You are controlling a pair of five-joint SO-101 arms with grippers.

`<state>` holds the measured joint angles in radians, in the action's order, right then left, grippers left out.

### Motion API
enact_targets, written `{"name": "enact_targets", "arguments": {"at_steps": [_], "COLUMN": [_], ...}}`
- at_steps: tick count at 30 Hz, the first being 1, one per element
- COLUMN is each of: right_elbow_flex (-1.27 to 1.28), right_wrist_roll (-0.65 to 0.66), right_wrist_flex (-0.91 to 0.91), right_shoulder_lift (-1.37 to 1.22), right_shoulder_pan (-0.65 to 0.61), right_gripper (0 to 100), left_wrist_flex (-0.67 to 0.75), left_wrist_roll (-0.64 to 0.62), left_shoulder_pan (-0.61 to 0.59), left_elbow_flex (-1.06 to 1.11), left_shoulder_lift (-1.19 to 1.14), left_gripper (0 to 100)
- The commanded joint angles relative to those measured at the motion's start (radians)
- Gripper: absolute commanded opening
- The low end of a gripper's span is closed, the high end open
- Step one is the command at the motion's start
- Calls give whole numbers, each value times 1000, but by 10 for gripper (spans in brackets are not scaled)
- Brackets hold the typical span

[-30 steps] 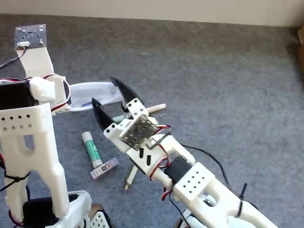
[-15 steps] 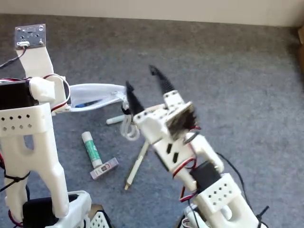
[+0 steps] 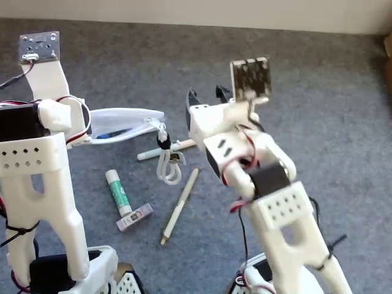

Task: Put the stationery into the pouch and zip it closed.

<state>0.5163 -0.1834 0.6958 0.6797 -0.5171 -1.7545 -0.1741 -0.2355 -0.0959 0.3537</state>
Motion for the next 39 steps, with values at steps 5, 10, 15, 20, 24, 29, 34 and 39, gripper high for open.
{"name": "enact_targets", "arguments": {"at_steps": [5, 10, 15, 20, 24, 29, 34, 39], "right_elbow_flex": [-237, -340, -452, -524, -570, -644, -753, -868], "right_wrist_roll": [-143, -233, -336, -416, -442, -491, -586, -617], "right_wrist_flex": [173, 226, 243, 243, 243, 308, 414, 473], "right_shoulder_lift": [-200, -360, -524, -665, -762, -842, -941, -1073], "right_shoulder_pan": [16, 28, 93, 114, 111, 110, 108, 87], "right_gripper": [190, 190, 190, 190, 190, 190, 190, 190], "left_wrist_flex": [48, 84, 84, 86, 87, 87, 86, 80], "left_wrist_roll": [6, 6, 6, 6, 6, 9, 9, 9], "left_shoulder_pan": [-48, -48, -50, -48, -48, -48, -48, -48], "left_elbow_flex": [45, 71, 71, 71, 71, 71, 71, 71], "left_shoulder_lift": [-4, -4, -2, -2, -2, -2, -2, -2], "left_gripper": [11, 11, 11, 11, 11, 11, 11, 11]}}
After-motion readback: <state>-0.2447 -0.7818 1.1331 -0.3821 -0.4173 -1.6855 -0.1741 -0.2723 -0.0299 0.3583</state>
